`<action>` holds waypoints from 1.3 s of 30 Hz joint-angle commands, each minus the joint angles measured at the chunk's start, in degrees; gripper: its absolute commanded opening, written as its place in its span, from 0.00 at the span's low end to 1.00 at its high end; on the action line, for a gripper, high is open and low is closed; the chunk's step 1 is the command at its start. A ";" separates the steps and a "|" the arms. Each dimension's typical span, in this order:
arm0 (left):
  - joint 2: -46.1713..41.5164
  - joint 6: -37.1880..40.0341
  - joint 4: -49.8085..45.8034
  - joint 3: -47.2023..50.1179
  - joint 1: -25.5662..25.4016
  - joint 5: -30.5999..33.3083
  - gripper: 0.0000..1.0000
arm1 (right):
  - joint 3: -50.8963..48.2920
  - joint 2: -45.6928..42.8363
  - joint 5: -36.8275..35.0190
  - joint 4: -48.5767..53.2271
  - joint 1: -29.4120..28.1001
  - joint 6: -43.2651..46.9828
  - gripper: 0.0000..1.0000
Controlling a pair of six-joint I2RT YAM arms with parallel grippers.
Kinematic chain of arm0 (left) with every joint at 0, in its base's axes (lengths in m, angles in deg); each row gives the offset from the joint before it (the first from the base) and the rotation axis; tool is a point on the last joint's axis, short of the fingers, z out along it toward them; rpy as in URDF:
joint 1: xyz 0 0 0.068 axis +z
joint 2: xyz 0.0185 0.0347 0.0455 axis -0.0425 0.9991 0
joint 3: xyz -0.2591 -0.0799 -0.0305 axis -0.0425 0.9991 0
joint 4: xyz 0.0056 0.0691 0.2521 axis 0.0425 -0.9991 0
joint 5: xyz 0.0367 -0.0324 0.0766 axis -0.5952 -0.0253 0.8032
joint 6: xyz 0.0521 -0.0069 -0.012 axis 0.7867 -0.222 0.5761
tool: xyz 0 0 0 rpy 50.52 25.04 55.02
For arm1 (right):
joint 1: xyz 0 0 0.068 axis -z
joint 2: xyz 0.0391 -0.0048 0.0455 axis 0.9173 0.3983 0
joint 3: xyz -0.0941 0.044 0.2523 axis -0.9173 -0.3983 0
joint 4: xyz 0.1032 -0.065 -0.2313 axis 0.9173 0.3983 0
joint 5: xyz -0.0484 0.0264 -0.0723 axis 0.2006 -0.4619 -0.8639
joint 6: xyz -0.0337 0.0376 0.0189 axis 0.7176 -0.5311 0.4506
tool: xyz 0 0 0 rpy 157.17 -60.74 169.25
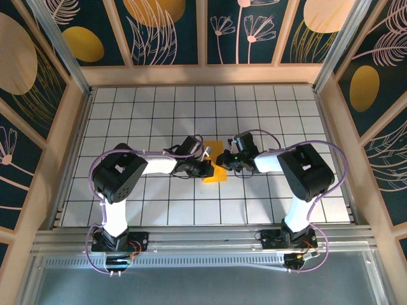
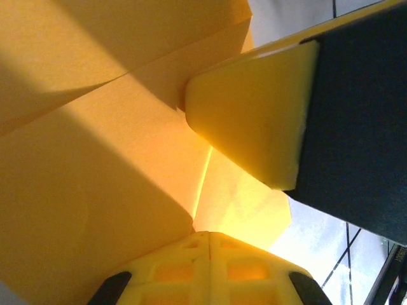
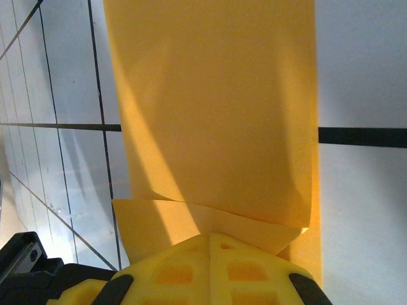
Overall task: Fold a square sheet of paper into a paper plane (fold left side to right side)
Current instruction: Fold the triangle a second time at the center of the table.
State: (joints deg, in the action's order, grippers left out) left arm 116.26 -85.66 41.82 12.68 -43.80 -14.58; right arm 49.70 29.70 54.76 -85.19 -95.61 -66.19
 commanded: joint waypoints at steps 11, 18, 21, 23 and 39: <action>-2.35 4.66 -5.59 7.17 -2.10 -1.39 0.00 | -1.46 3.46 -3.00 6.10 0.33 1.24 0.00; -3.49 4.53 -4.98 9.65 -2.65 -1.64 0.00 | -1.37 3.46 -3.09 6.42 0.34 1.28 0.00; -4.14 5.16 -5.11 10.28 -2.84 -1.73 0.00 | -1.37 3.44 -3.09 6.52 0.26 1.29 0.00; -4.58 5.67 -5.45 10.43 -2.87 -1.75 0.00 | -1.37 3.51 -3.09 6.52 0.32 1.32 0.00; -3.11 5.98 -7.24 -0.38 -2.93 3.40 0.01 | -0.59 0.00 -0.36 3.37 0.42 0.79 0.00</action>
State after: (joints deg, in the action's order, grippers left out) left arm 111.99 -80.41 37.89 15.06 -46.40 -12.79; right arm 49.74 30.14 57.58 -85.28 -95.68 -66.21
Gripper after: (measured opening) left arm 0.044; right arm 0.047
